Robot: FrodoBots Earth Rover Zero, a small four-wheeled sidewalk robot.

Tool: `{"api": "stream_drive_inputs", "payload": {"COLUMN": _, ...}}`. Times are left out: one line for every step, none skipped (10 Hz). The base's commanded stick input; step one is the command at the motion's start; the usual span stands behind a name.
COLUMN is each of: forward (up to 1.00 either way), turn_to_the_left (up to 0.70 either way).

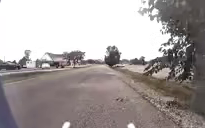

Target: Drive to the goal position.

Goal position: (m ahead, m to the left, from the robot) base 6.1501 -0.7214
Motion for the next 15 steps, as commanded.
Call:
{"api": "stream_drive_inputs", "payload": {"forward": 0.45, "turn_to_the_left": 0.0}}
{"api": "stream_drive_inputs", "payload": {"forward": 0.45, "turn_to_the_left": 0.0}}
{"api": "stream_drive_inputs", "payload": {"forward": 0.45, "turn_to_the_left": 0.0}}
{"api": "stream_drive_inputs", "payload": {"forward": 0.45, "turn_to_the_left": 0.0}}
{"api": "stream_drive_inputs", "payload": {"forward": 0.45, "turn_to_the_left": 0.0}}
{"api": "stream_drive_inputs", "payload": {"forward": 0.45, "turn_to_the_left": 0.0}}
{"api": "stream_drive_inputs", "payload": {"forward": 0.45, "turn_to_the_left": 0.0}}
{"api": "stream_drive_inputs", "payload": {"forward": 0.45, "turn_to_the_left": 0.0}}
{"api": "stream_drive_inputs", "payload": {"forward": 0.45, "turn_to_the_left": 0.05}}
{"api": "stream_drive_inputs", "payload": {"forward": 0.45, "turn_to_the_left": 0.22}}
{"api": "stream_drive_inputs", "payload": {"forward": 0.45, "turn_to_the_left": 0.27}}
{"api": "stream_drive_inputs", "payload": {"forward": 0.45, "turn_to_the_left": 0.04}}
{"api": "stream_drive_inputs", "payload": {"forward": 0.45, "turn_to_the_left": 0.0}}
{"api": "stream_drive_inputs", "payload": {"forward": 0.45, "turn_to_the_left": 0.0}}
{"api": "stream_drive_inputs", "payload": {"forward": 0.45, "turn_to_the_left": 0.0}}
